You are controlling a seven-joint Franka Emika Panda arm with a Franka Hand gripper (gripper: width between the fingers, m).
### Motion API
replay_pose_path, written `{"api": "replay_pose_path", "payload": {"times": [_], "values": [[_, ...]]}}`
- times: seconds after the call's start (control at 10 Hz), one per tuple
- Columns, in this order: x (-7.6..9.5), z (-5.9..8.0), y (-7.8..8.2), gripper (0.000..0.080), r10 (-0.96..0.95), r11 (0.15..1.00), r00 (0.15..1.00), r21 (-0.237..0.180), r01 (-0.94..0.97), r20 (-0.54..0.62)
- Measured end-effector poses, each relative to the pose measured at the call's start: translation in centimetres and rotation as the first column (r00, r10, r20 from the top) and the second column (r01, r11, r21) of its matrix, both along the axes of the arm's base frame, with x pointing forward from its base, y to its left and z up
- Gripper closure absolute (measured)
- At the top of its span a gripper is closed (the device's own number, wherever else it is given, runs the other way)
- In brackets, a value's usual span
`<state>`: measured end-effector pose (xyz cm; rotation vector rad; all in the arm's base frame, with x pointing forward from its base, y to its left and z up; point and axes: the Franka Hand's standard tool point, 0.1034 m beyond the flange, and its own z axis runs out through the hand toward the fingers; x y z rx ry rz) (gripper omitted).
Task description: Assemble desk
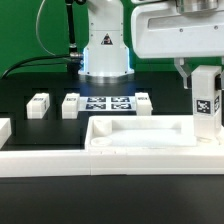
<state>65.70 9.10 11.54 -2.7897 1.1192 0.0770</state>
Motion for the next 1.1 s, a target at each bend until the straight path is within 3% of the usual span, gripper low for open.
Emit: {"api": "replay_pose_path", "payload": {"times": [0.3,0.5,0.8,1.0,1.1], "values": [[-0.1,0.0,-0.2,0.0509,-0.204,0.979,0.979,-0.001,0.204,-0.028],[-1.6,-0.2,1.4,0.0509,-0.556,0.83,0.831,0.03,0.556,-0.026],[-1.5,-0.2,2.4,0.0509,-0.752,0.646,0.653,0.1,0.757,-0.091],[-1.5,-0.2,2.5,0.0509,-0.718,0.684,0.691,0.104,0.722,-0.079],[-1.5,-0.2,2.5,0.0317,-0.714,0.688,0.695,0.105,0.718,-0.078]]}}
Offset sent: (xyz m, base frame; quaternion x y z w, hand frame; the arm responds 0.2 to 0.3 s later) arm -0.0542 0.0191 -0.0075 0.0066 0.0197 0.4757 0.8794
